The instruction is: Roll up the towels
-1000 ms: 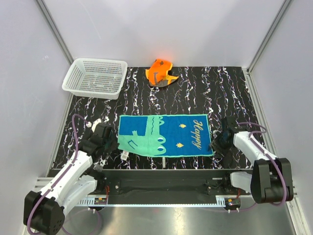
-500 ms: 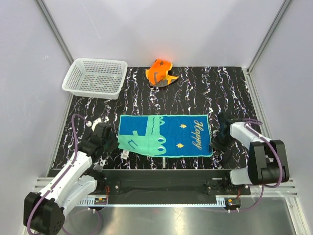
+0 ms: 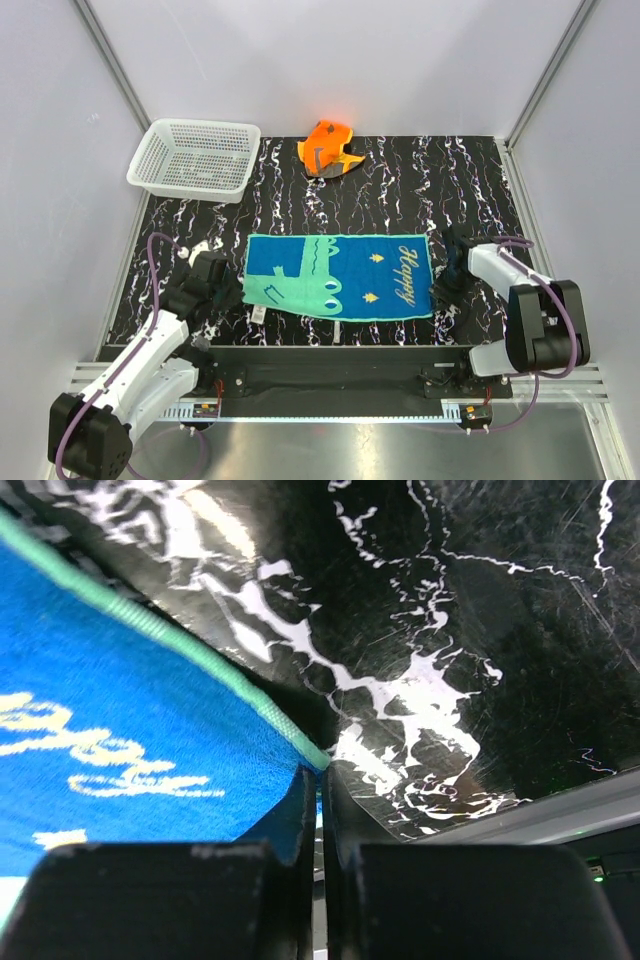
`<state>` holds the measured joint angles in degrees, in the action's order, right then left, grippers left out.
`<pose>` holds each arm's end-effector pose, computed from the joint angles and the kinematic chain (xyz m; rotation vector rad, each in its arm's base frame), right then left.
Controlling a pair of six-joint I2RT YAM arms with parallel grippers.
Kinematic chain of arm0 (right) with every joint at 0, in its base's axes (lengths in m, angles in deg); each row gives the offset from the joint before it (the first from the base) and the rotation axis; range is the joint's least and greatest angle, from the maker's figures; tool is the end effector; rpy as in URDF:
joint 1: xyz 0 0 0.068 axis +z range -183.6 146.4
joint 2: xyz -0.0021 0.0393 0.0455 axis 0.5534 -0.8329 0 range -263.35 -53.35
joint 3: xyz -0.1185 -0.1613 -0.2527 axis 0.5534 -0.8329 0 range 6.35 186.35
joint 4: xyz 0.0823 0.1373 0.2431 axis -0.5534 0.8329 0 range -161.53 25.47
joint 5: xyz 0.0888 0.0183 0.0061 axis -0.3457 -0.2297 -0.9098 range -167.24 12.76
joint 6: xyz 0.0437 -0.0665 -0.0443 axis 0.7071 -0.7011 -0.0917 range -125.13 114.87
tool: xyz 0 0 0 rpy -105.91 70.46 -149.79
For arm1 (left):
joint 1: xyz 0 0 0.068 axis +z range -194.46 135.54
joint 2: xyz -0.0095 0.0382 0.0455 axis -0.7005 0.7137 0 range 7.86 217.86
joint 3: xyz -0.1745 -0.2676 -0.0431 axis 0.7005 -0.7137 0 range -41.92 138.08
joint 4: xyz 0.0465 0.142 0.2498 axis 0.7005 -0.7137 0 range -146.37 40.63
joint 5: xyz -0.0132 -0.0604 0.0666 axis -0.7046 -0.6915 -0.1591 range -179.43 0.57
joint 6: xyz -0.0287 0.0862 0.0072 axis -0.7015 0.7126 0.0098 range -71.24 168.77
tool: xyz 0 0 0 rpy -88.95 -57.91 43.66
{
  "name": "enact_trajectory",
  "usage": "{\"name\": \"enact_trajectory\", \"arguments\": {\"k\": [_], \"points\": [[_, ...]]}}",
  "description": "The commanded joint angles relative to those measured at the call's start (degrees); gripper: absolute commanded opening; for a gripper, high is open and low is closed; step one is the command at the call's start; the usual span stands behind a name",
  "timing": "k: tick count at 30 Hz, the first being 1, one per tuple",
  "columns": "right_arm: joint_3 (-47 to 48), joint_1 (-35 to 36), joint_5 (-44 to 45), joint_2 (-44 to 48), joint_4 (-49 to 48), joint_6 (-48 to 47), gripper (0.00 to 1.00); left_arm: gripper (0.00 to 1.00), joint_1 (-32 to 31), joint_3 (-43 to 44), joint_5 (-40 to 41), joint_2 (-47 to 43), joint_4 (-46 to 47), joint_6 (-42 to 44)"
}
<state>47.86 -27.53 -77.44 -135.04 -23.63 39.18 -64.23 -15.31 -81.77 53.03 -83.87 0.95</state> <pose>0.2282 0.0246 0.1373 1.0196 2.9408 0.0273 0.1657 -0.0478 0.1819 -0.6639 2.4260 -0.3271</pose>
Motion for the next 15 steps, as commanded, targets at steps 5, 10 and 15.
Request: {"name": "enact_trajectory", "arguments": {"k": [5,10,15], "points": [[3.9,0.4,0.8,6.2,2.1,-2.9,0.00,0.00,0.3,2.3,-0.6,-0.1,0.6,1.0],[8.0,0.4,-1.6,6.1,2.0,-4.5,0.00,0.00,0.3,6.3,1.3,2.2,-1.8,1.6],[14.4,0.4,-1.2,3.3,1.3,-7.0,0.00,0.00,1.0,11.4,3.1,6.5,-2.3,2.5]]}}
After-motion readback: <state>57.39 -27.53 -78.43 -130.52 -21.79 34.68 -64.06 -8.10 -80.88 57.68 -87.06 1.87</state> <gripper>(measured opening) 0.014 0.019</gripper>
